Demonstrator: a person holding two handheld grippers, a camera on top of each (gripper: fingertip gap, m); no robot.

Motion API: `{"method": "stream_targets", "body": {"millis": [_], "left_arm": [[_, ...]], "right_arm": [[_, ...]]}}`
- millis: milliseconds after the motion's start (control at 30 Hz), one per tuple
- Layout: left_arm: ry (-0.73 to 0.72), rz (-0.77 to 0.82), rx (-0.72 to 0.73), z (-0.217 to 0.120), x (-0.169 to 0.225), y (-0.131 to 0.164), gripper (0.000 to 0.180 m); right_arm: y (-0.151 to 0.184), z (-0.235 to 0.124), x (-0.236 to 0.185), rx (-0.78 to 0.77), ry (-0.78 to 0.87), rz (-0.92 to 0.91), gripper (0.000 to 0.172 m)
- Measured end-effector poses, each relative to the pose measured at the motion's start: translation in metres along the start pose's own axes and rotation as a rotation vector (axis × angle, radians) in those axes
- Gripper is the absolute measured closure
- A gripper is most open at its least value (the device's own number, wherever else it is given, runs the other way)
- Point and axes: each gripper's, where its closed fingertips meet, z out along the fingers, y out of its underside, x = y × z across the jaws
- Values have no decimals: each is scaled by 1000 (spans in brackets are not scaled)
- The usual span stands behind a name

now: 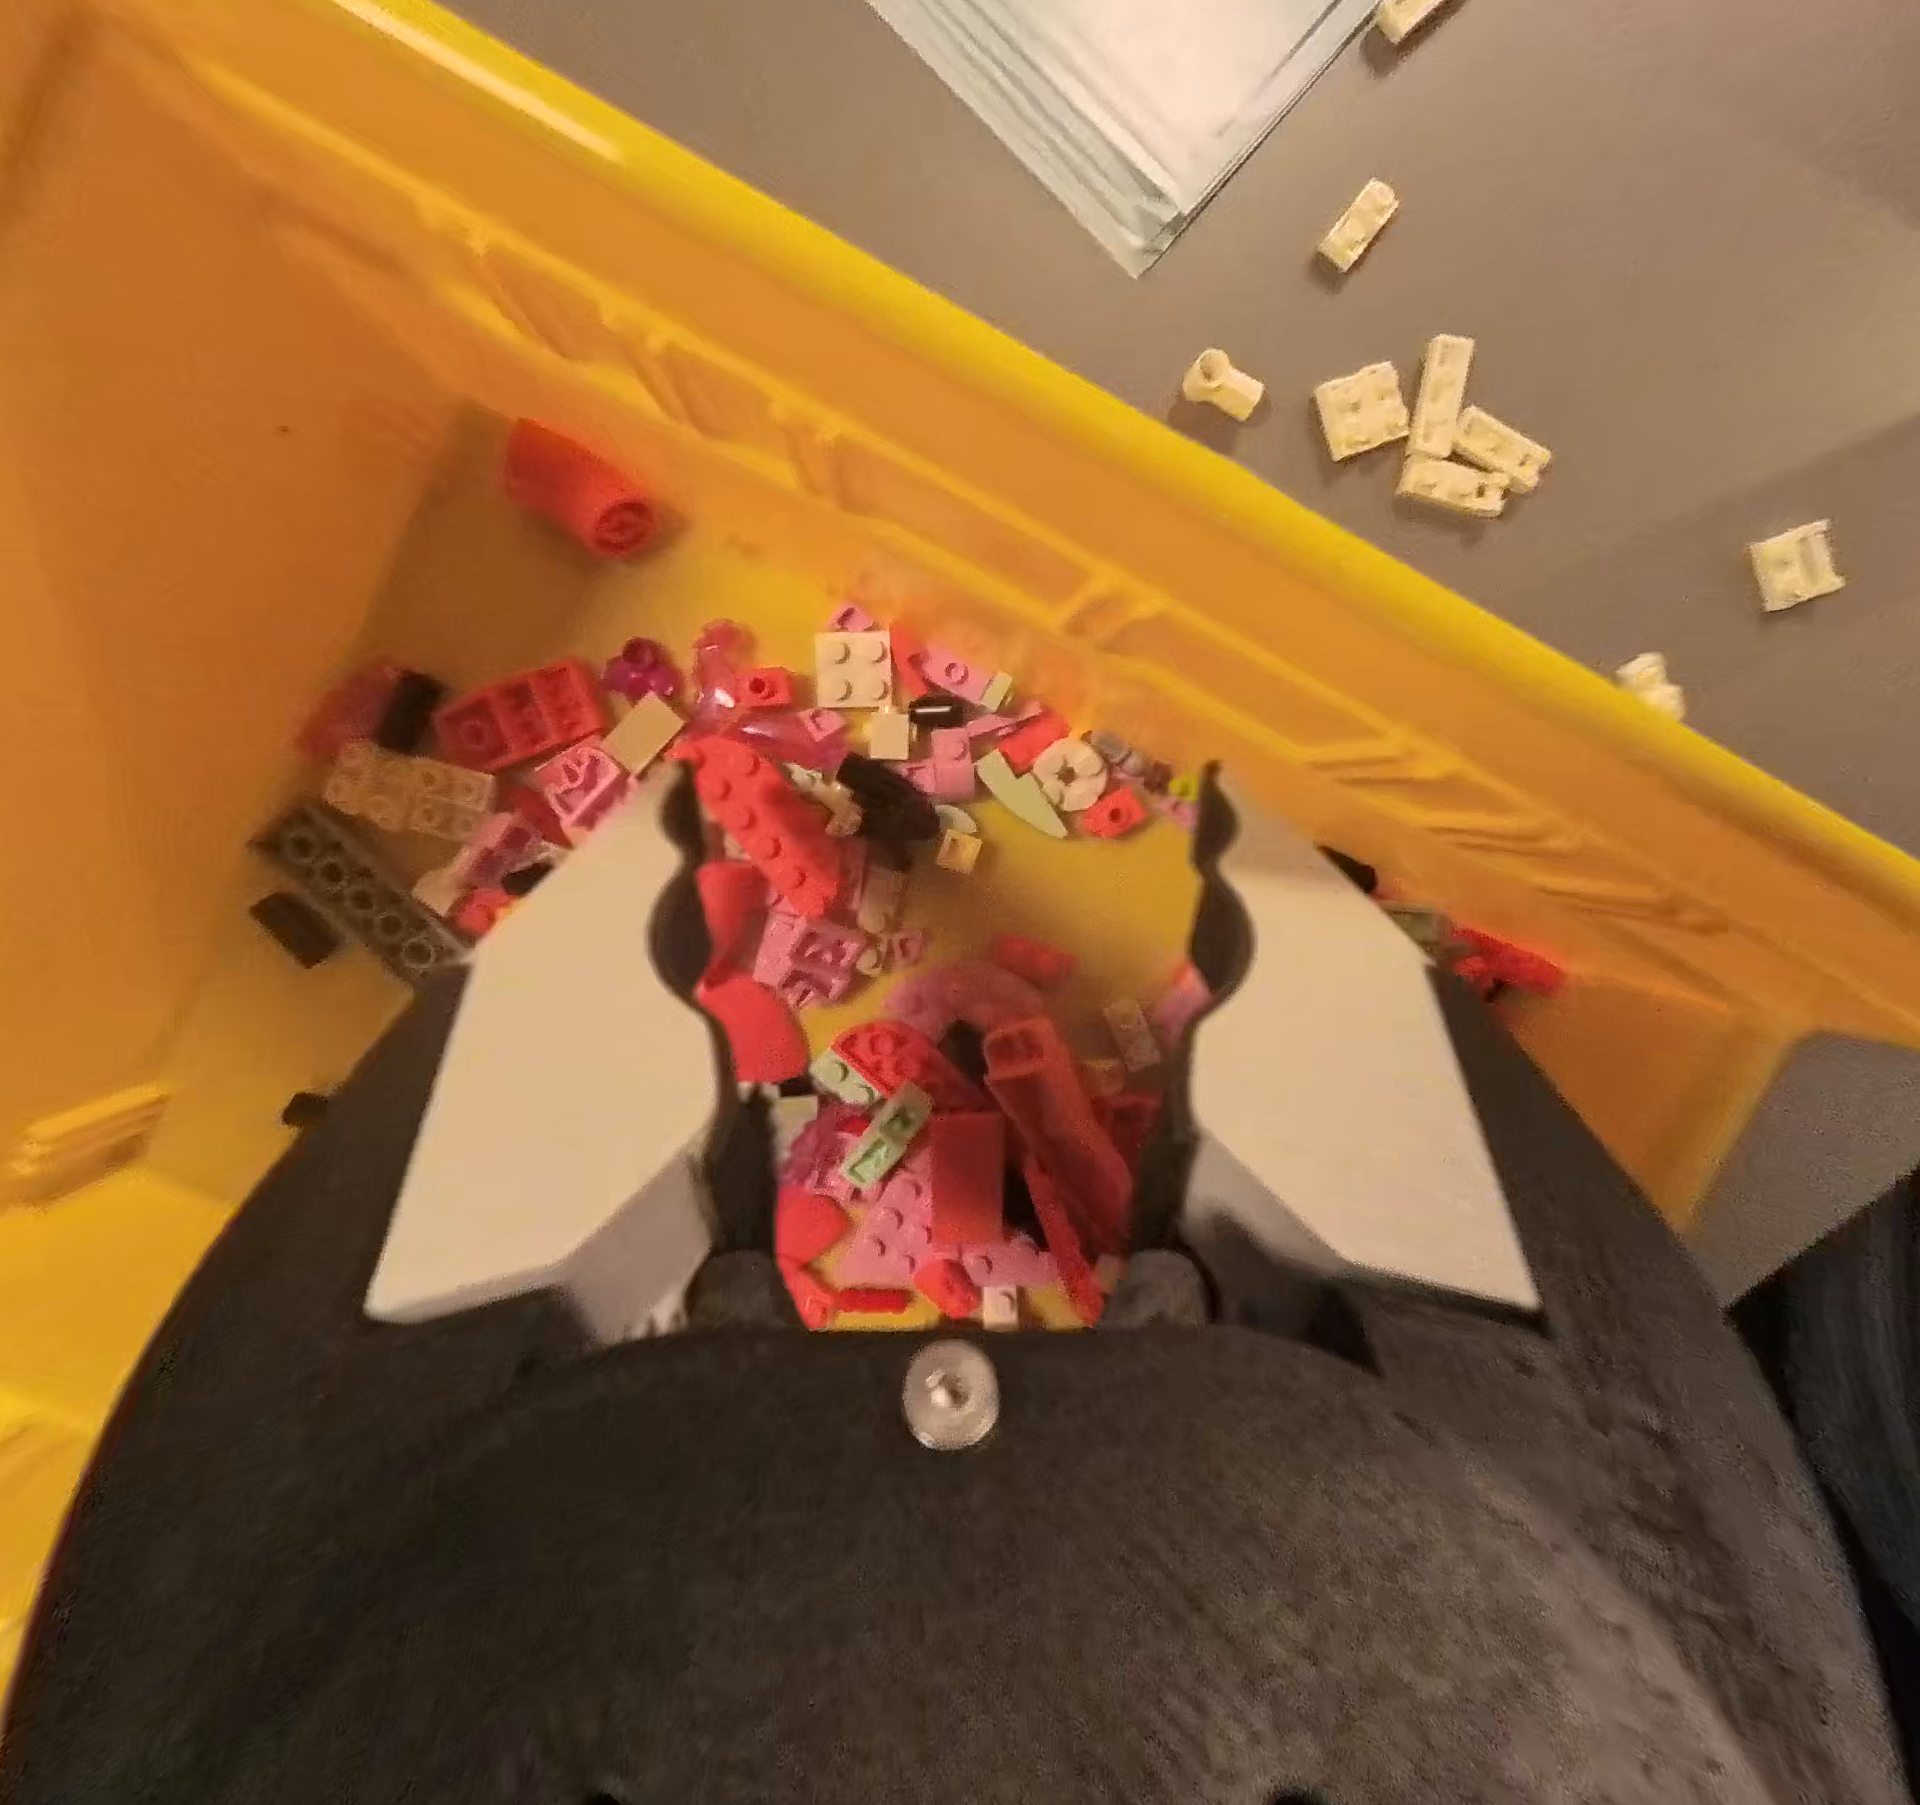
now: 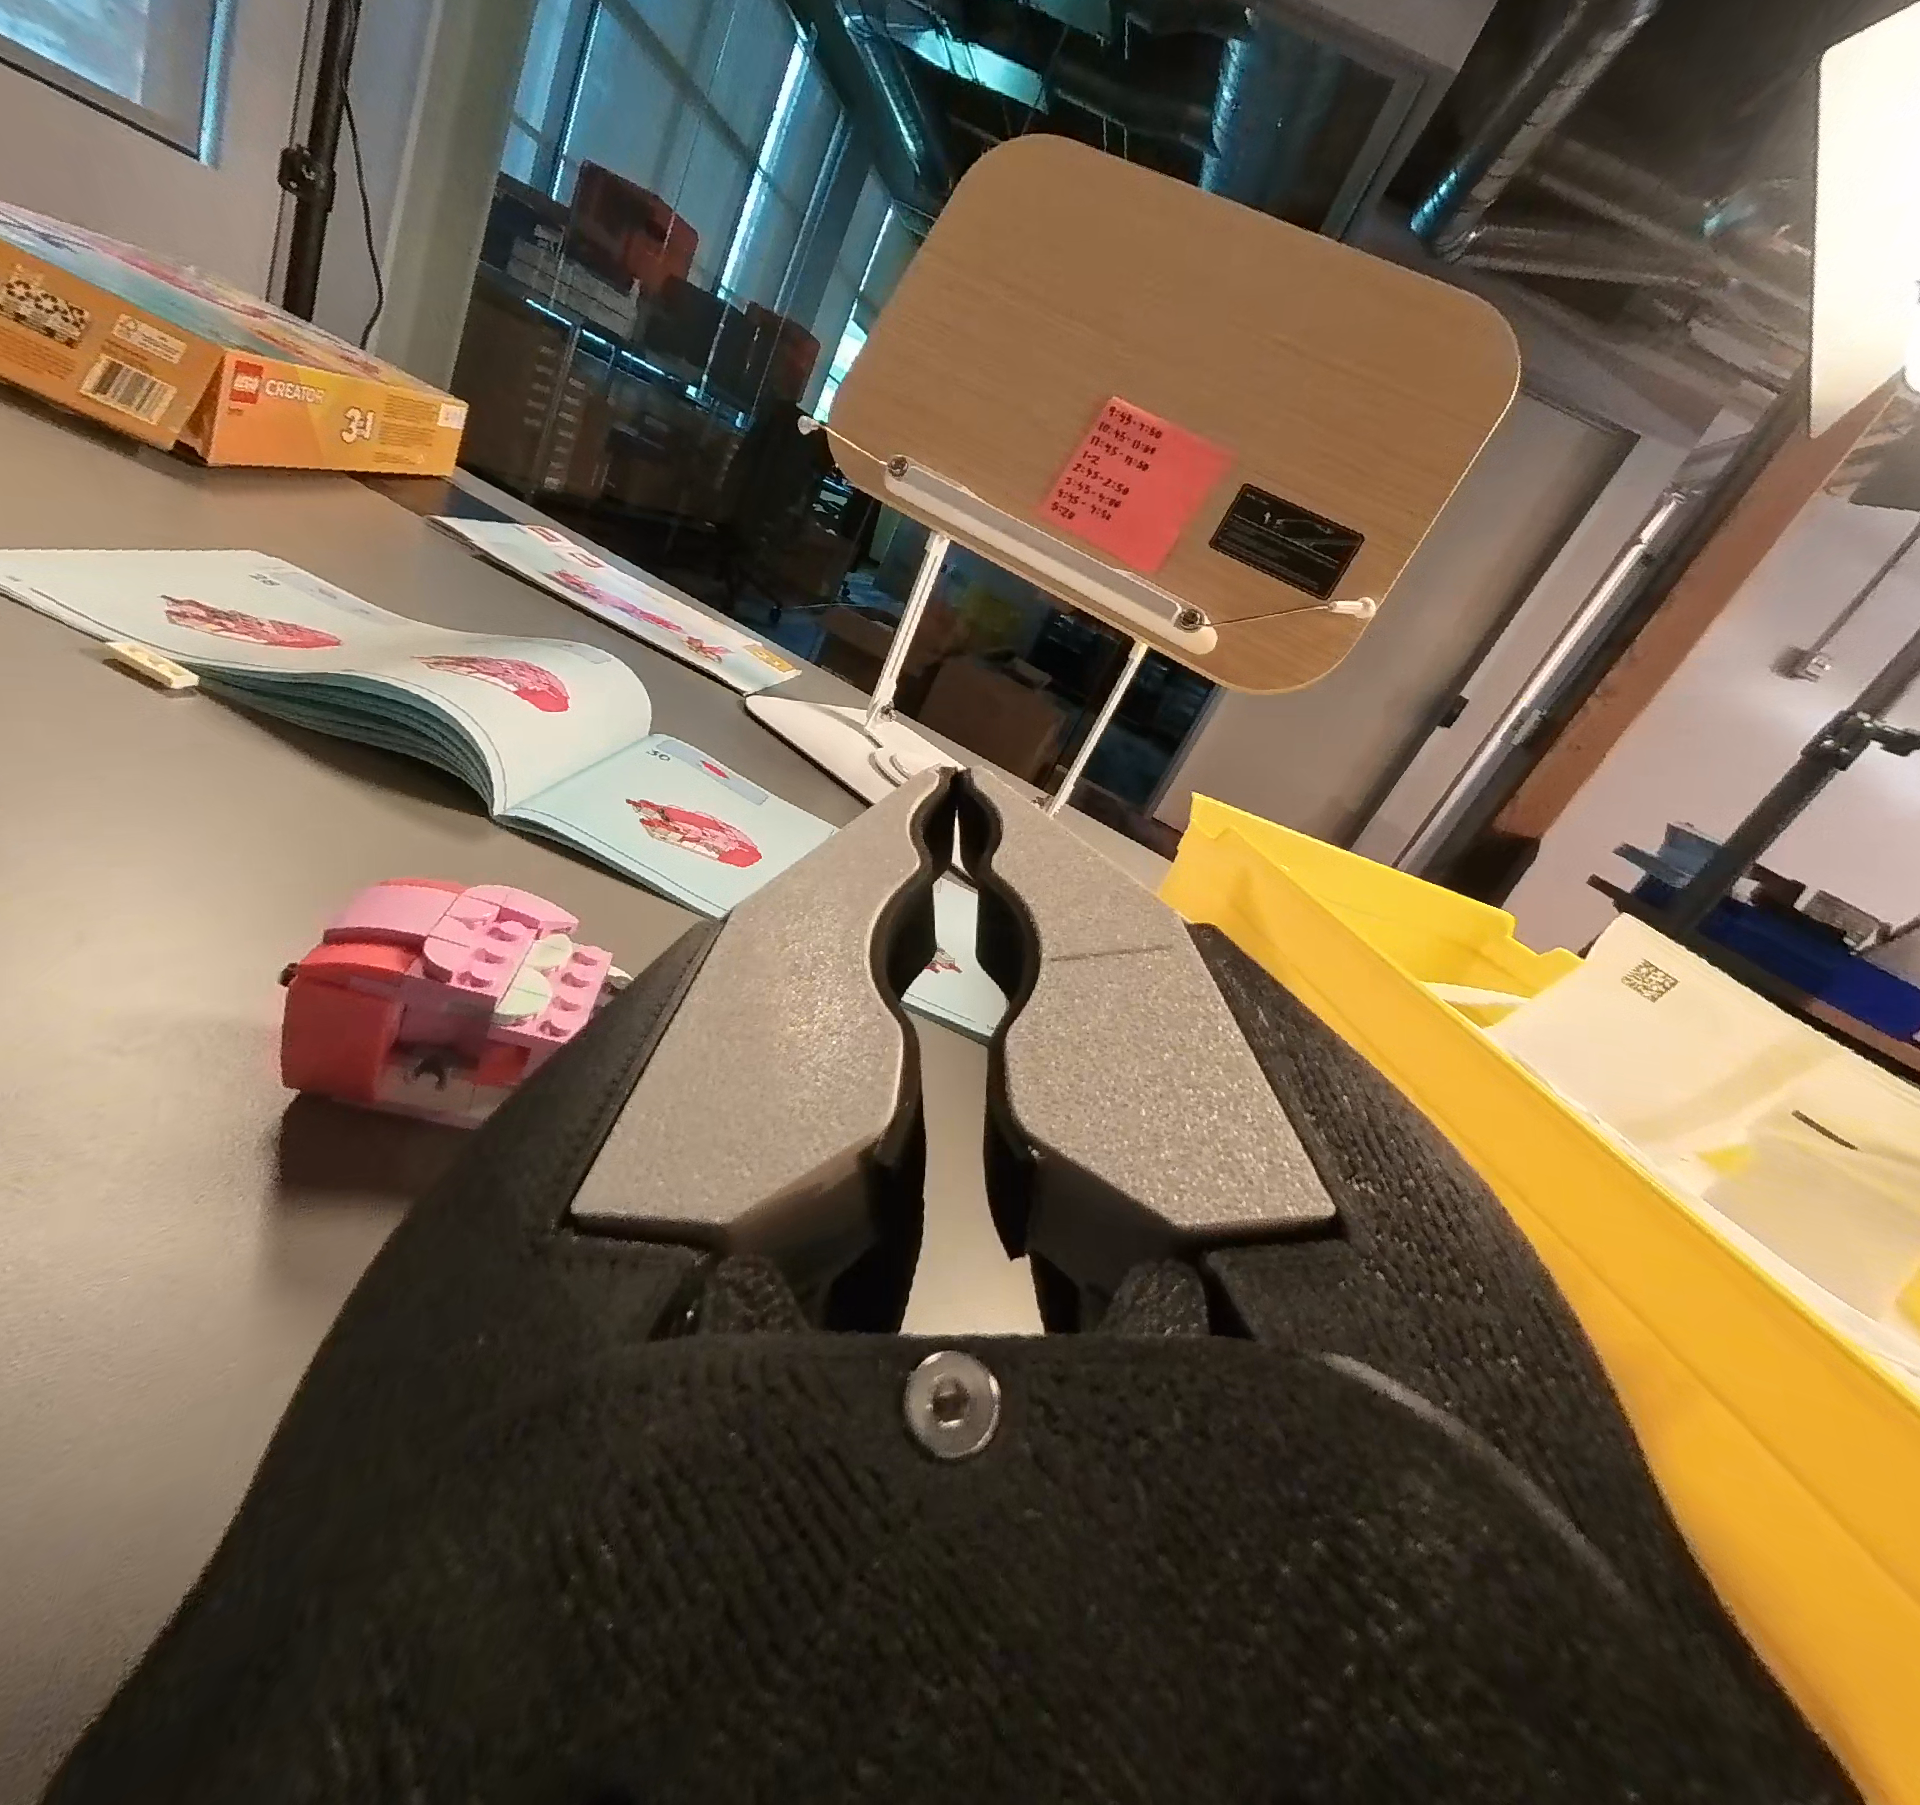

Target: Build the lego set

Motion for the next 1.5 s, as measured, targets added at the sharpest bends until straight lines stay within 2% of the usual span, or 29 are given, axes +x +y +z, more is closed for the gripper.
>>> {"method": "stream_targets", "body": {"millis": [100, 233, 300, 400, 467, 633, 900, 1067, 1200, 1333, 1500], "left_arm": [[-98, 53, -75, 12, -5, 9, 62], [-105, 68, -109, 20, -3, 14, 67], [-107, 62, -79, 14, -3, 11, 82], [56, 35, -30, 3, 23, 9, 142], [161, -22, -36, 1, 42, 13, 159], [115, -22, -130, 12, 50, 35, 162], [65, -54, -47, 17, 50, 23, 154], [-52, 20, -54, 20, 42, 23, 173], [-54, 50, -59, 15, 44, 30, 174], [-25, -4, 5, 5, 43, 35, 174], [47, -129, 163, -17, 43, 26, 174]], "right_arm": [[0, 0, -1, 1, -4, -6, 172], [0, 0, -2, 3, -10, -11, 172], [-1, 0, -2, 4, -10, -10, 172], [-1, 0, -2, 8, -10, -5, 172], [-1, 0, -2, 8, -12, -4, 172], [-1, 0, -3, 10, -18, -3, 172], [-1, 0, -3, 13, -22, 4, 172], [-1, 0, -2, 14, -19, 12, 172], [-2, 0, -2, 17, -20, 17, 172], [-2, 0, -2, 19, -22, 26, 172], [-2, 0, -2, 20, -25, 31, 172]]}}
